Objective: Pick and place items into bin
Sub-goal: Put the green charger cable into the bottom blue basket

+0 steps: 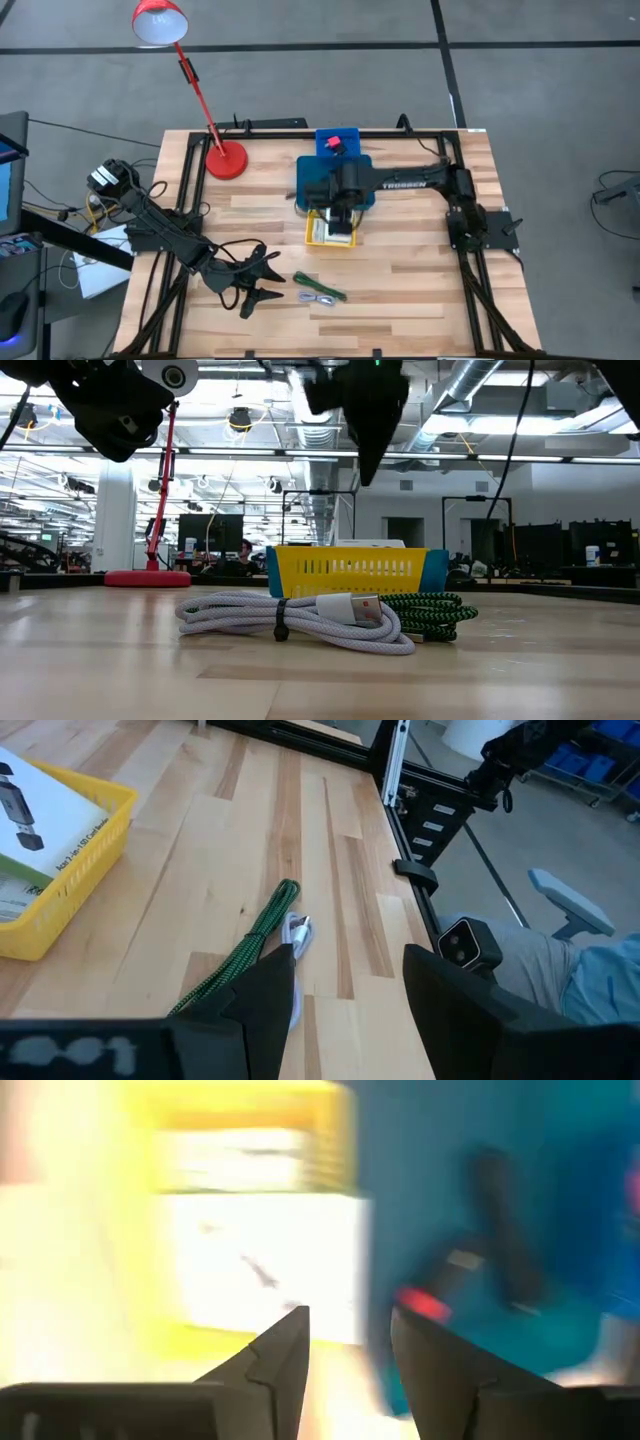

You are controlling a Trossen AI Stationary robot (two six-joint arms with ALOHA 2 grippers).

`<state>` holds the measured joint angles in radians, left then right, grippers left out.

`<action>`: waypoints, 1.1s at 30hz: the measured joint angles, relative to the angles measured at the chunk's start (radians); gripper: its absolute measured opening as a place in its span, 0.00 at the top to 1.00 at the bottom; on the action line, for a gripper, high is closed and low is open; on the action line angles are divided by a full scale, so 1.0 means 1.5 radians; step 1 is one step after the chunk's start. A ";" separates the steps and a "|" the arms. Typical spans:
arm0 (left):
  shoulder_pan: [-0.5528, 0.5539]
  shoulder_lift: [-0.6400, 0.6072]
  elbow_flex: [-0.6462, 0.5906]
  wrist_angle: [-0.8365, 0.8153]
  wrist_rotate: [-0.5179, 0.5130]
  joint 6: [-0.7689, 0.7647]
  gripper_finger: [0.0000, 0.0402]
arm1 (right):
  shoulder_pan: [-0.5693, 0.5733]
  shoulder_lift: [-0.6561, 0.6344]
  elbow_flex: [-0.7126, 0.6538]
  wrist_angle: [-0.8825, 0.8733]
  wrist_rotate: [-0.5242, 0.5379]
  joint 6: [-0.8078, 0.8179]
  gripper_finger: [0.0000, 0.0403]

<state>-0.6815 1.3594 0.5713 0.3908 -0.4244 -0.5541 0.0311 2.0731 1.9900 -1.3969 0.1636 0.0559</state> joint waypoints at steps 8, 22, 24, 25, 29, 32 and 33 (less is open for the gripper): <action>0.000 0.000 0.000 0.000 0.000 0.000 0.56 | 0.126 0.005 -0.027 0.153 -0.096 -0.019 0.66; 0.000 0.000 0.000 0.000 -0.003 -0.012 0.56 | 0.233 0.007 -0.193 0.341 -0.094 0.015 0.68; 0.000 0.000 0.000 0.000 -0.004 -0.012 0.56 | 0.237 0.007 -0.220 0.390 -0.094 0.016 0.68; 0.000 0.000 0.000 0.000 -0.004 -0.011 0.56 | 0.239 0.007 -0.233 0.409 -0.094 0.016 0.68; 0.000 0.000 0.000 0.000 -0.004 -0.011 0.56 | 0.244 0.007 -0.272 0.473 -0.094 0.029 0.68; 0.000 0.000 0.000 0.000 -0.005 -0.008 0.56 | 0.245 0.007 -0.290 0.496 -0.094 0.049 0.68; 0.000 0.000 0.000 0.000 -0.005 -0.008 0.56 | 0.245 0.007 -0.296 0.512 -0.094 0.050 0.68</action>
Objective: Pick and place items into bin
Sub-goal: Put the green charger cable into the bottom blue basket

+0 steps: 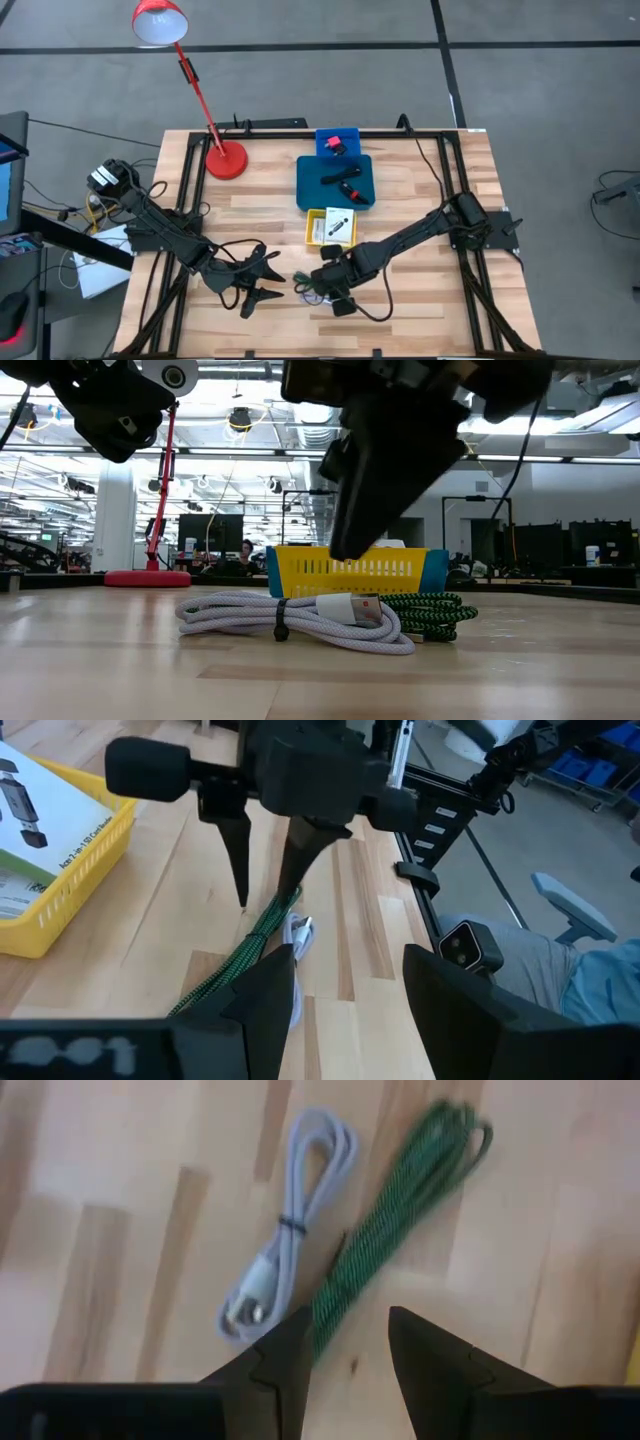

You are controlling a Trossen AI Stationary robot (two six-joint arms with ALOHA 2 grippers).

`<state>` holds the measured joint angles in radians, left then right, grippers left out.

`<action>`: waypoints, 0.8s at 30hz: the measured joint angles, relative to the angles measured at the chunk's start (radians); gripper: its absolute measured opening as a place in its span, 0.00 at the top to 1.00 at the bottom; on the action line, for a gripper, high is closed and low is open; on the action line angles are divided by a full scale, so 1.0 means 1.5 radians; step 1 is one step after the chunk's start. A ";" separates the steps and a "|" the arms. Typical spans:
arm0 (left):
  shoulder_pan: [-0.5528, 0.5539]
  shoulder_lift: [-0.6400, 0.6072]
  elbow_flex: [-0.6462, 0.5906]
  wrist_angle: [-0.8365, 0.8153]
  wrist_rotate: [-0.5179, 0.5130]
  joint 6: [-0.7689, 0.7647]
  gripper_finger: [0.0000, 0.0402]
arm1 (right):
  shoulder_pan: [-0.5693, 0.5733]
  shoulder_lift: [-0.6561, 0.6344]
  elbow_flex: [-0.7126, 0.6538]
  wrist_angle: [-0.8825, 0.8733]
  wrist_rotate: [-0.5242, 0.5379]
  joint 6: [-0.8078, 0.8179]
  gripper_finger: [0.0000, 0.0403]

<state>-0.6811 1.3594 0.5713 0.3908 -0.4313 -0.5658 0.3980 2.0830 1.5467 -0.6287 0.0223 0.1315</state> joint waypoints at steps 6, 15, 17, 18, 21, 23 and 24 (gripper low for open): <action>0.000 0.000 0.000 0.000 0.000 0.001 0.56 | 0.000 0.000 -0.025 0.039 -0.002 0.002 0.68; 0.000 0.000 0.000 0.000 -0.001 0.008 0.56 | -0.006 0.000 -0.067 0.069 -0.016 0.052 0.68; 0.000 0.000 0.000 0.000 -0.001 0.014 0.56 | -0.005 0.000 -0.078 0.084 -0.025 0.053 0.69; 0.000 0.000 0.000 0.000 -0.001 0.015 0.56 | -0.005 0.000 -0.084 0.088 -0.027 0.054 0.69; 0.000 0.000 0.000 0.000 -0.001 0.016 0.56 | -0.005 -0.002 -0.105 0.113 -0.030 0.067 0.69; 0.000 0.000 0.000 0.000 -0.001 0.016 0.56 | -0.007 -0.003 -0.112 0.122 -0.032 0.085 0.69; 0.000 0.000 0.000 0.000 -0.001 0.016 0.56 | -0.009 -0.003 -0.114 0.124 -0.033 0.089 0.69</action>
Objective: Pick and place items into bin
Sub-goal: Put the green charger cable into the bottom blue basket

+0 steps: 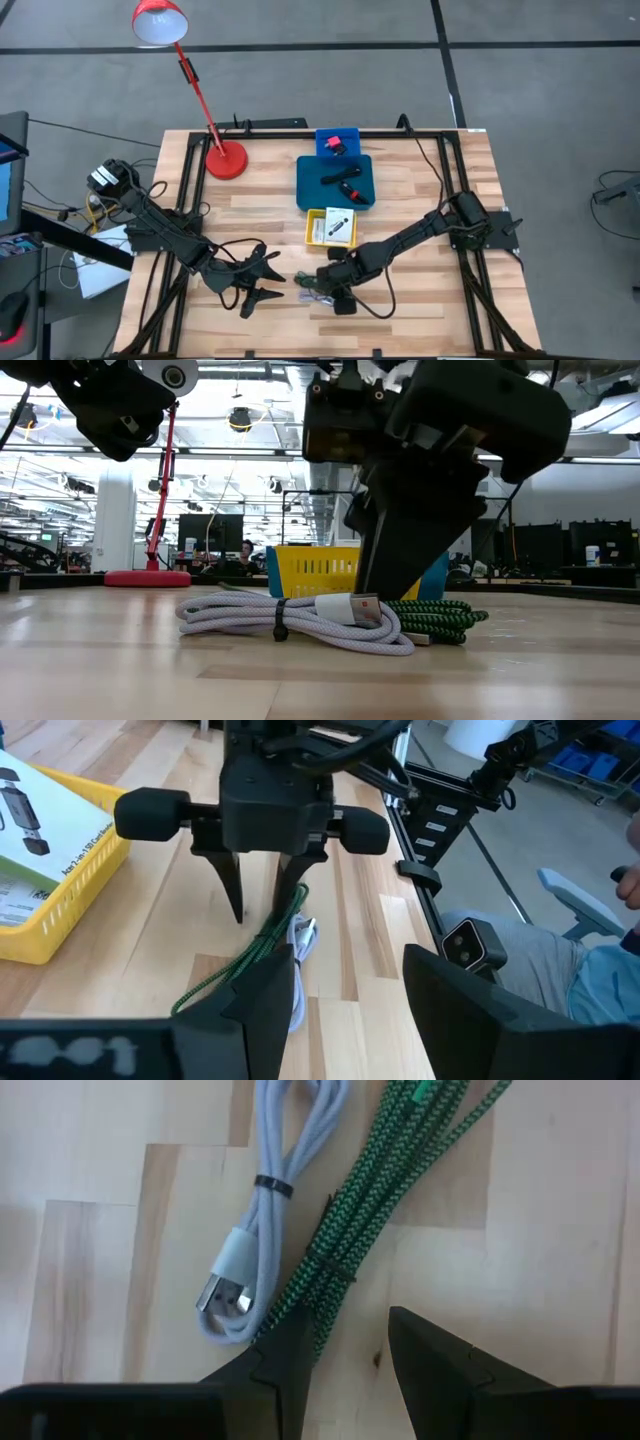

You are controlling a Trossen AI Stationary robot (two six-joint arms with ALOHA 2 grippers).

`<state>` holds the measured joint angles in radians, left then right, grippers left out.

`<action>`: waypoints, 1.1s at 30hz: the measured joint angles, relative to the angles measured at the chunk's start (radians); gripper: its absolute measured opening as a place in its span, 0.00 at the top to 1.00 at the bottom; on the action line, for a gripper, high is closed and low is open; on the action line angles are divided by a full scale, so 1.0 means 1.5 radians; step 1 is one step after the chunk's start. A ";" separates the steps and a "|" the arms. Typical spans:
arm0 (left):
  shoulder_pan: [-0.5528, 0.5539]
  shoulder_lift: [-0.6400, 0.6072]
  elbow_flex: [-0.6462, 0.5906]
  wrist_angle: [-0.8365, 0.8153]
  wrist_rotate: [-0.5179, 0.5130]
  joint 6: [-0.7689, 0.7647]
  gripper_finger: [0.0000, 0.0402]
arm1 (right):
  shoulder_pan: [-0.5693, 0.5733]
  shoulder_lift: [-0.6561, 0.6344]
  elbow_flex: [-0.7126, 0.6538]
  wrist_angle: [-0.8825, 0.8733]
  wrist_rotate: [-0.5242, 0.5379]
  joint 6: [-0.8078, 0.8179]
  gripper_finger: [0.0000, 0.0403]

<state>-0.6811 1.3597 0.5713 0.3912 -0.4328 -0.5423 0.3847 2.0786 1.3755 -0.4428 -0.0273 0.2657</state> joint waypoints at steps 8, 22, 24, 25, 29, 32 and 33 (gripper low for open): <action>0.000 0.000 0.000 0.000 0.000 0.000 0.56 | 0.000 0.000 -0.010 0.010 -0.001 0.016 0.69; 0.000 0.000 0.000 0.000 0.000 0.000 0.56 | 0.001 0.001 -0.010 -0.018 0.000 0.029 0.97; 0.000 0.000 0.000 0.000 0.000 0.000 0.56 | 0.001 0.001 -0.010 -0.019 0.001 0.032 0.97; 0.000 0.000 0.000 0.001 0.000 0.000 0.56 | 0.003 0.001 -0.010 -0.019 0.003 0.032 0.98; 0.000 0.000 0.000 0.001 0.000 0.000 0.56 | 0.011 0.001 -0.010 -0.020 0.023 0.033 0.99; 0.000 0.000 0.000 0.001 0.000 0.000 0.56 | 0.015 0.001 -0.009 -0.022 0.027 0.033 0.99; 0.000 0.000 0.000 0.001 0.000 0.000 0.56 | 0.017 0.002 -0.005 -0.027 0.028 0.033 0.99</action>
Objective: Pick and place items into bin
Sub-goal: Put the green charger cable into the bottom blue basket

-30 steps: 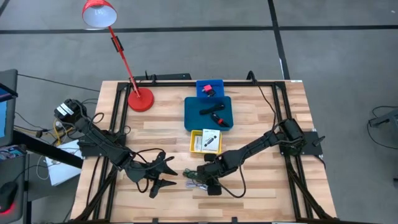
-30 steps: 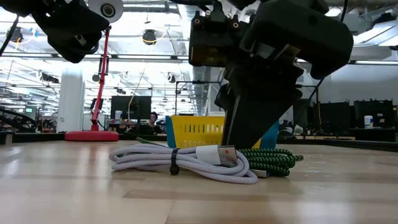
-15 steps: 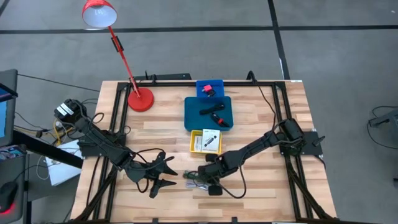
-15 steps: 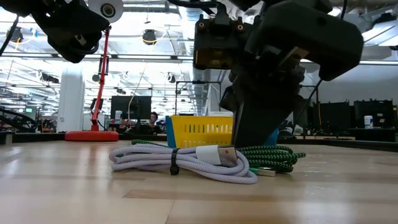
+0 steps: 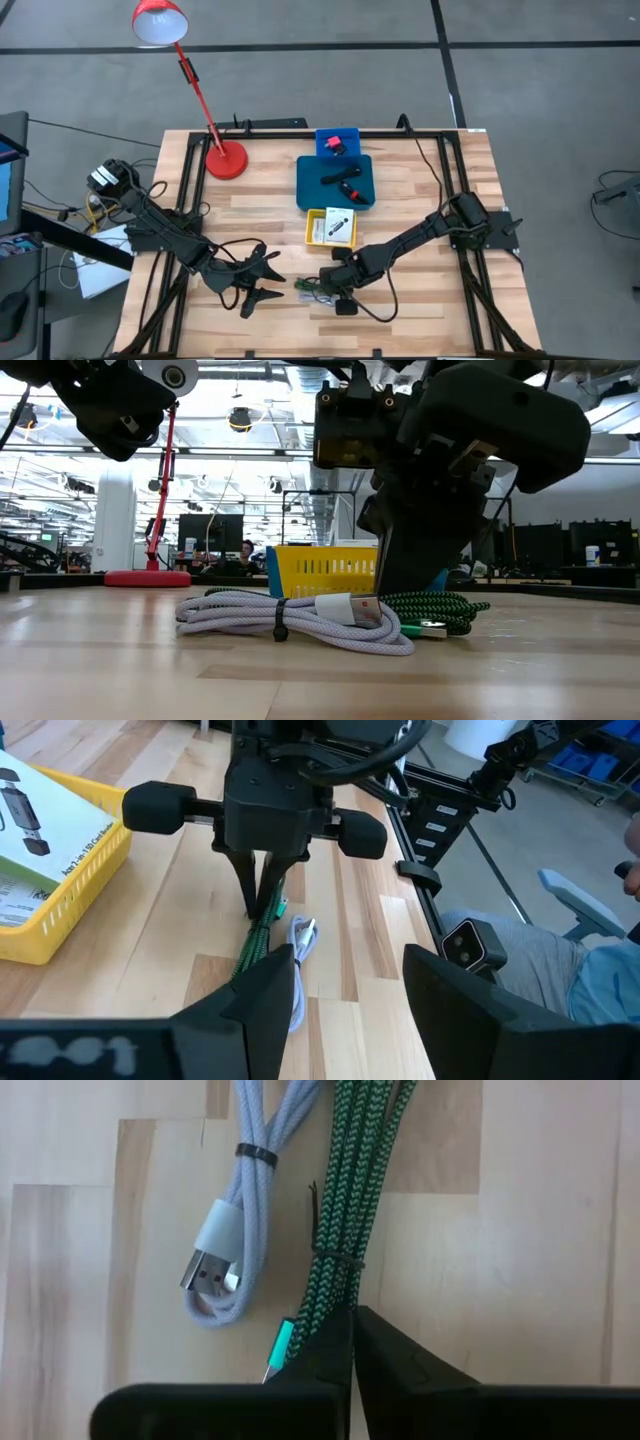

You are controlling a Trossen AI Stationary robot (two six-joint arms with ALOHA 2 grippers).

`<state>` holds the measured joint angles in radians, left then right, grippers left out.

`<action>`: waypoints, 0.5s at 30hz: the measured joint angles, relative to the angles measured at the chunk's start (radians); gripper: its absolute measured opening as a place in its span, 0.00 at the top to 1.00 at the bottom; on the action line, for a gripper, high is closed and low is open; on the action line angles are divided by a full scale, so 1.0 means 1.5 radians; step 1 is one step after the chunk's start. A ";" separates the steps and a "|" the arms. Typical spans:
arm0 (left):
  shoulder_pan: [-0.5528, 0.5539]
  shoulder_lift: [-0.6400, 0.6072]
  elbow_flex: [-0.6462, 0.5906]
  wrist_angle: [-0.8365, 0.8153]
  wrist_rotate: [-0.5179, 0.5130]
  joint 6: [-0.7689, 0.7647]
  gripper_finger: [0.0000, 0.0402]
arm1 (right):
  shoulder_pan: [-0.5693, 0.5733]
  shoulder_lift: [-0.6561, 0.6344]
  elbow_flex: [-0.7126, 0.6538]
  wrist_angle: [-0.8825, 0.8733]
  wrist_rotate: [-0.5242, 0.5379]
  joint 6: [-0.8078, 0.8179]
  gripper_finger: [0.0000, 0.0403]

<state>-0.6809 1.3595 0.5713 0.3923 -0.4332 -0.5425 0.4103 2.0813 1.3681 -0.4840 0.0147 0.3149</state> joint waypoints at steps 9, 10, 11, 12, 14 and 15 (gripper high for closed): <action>0.000 0.000 0.000 0.001 0.000 0.000 0.56 | 0.027 0.005 0.076 -0.122 0.103 -0.010 1.00; 0.000 0.000 0.000 0.001 0.000 0.000 0.56 | 0.031 0.005 0.087 -0.136 0.116 -0.015 1.00; 0.000 0.000 0.000 0.001 0.000 0.000 0.56 | 0.034 0.005 0.097 -0.152 0.129 -0.016 1.00; 0.000 0.000 0.000 0.001 0.000 0.000 0.56 | 0.037 0.005 0.108 -0.168 0.141 -0.017 1.00; 0.000 0.000 0.000 0.001 0.000 0.000 0.56 | 0.044 0.005 0.129 -0.187 0.158 -0.018 1.00; 0.000 0.000 0.000 0.001 0.000 0.000 0.56 | 0.046 0.005 0.139 -0.196 0.168 -0.018 1.00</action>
<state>-0.6807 1.3598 0.5713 0.3939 -0.4330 -0.5423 0.4798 2.0884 1.5761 -0.7774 0.2660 0.2878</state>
